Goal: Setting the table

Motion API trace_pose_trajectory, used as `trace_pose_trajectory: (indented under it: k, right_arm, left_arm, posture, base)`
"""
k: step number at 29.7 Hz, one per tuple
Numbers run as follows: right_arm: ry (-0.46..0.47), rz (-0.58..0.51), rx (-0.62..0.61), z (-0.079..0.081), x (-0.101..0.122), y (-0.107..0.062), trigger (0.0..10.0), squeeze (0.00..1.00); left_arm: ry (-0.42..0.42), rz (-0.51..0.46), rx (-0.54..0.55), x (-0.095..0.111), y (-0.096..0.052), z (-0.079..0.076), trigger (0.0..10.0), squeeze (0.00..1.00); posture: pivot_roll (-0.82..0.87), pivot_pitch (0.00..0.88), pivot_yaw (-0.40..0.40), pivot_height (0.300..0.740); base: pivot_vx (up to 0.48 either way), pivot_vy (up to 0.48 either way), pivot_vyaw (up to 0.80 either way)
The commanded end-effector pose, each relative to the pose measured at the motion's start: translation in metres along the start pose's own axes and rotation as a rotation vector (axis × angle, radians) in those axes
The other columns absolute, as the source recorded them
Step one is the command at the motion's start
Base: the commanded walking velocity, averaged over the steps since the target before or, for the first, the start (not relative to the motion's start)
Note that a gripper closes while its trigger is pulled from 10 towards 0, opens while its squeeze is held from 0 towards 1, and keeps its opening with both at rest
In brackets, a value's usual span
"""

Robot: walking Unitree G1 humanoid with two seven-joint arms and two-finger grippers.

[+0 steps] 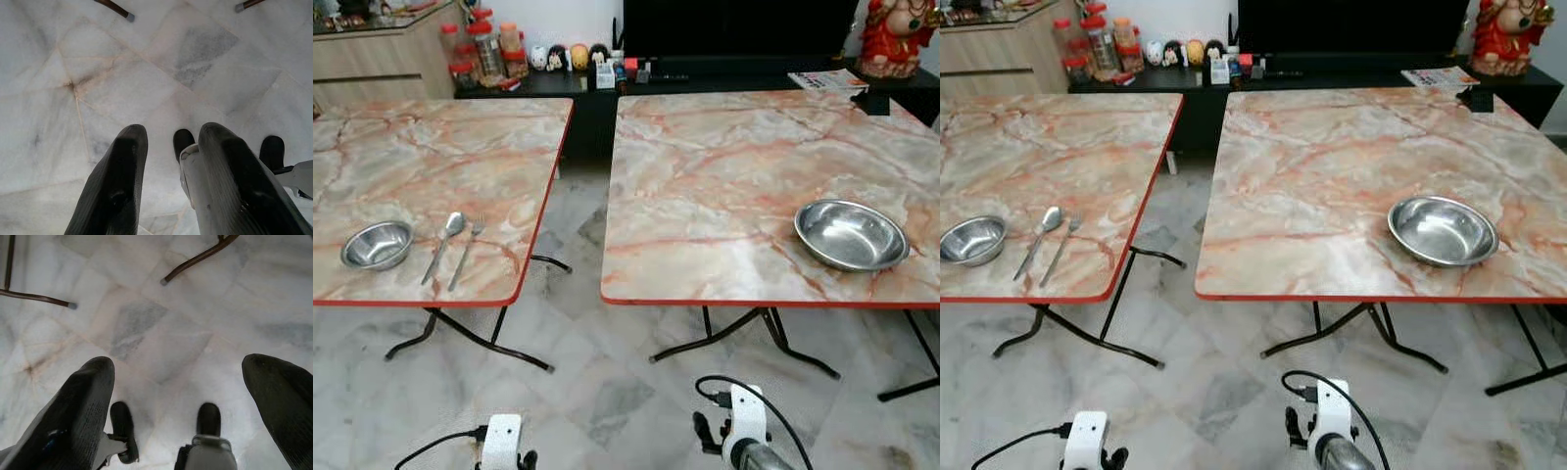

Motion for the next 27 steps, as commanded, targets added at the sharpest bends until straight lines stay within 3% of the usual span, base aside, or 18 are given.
trace_pose_trajectory:
  k: [1,8,27]
  right_arm:
    - [0.003,-0.002,-0.01,-0.0028,0.0017,-0.0001,10.0,0.0]
    - [0.012,-0.012,0.002,0.004,0.0048,0.0014,10.0,0.0]
    - [0.035,-0.019,-0.01,0.0013,0.0035,0.0006,10.0,0.0]
  left_arm:
    - [-0.016,0.003,0.008,-0.0004,0.0002,-0.0003,10.0,0.0]
    - [-0.036,-0.007,0.016,0.0021,0.0004,0.0026,10.0,0.0]
    - [-0.038,0.002,0.017,0.0003,0.0001,0.0033,10.0,0.0]
  posture:
    - [-0.02,0.0,0.053,0.732]
    - [-0.01,0.0,0.06,0.732]
    - [-0.01,0.0,0.07,0.732]
  base:
    - [0.0,0.0,0.0]
    - [0.0,0.0,0.0]
    - [0.0,0.408,0.0]
Point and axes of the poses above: a point about 5 cm out from each wrist's last joint towards the gripper, its own y axis pointing out of the wrist towards the gripper, its own x axis along the axis of the wrist's last joint, z = x × y, the point moved 5 cm from there along y, pointing out of the wrist towards the gripper, and after that the axes turned 9 degrees about y, right-handed, at the moved point
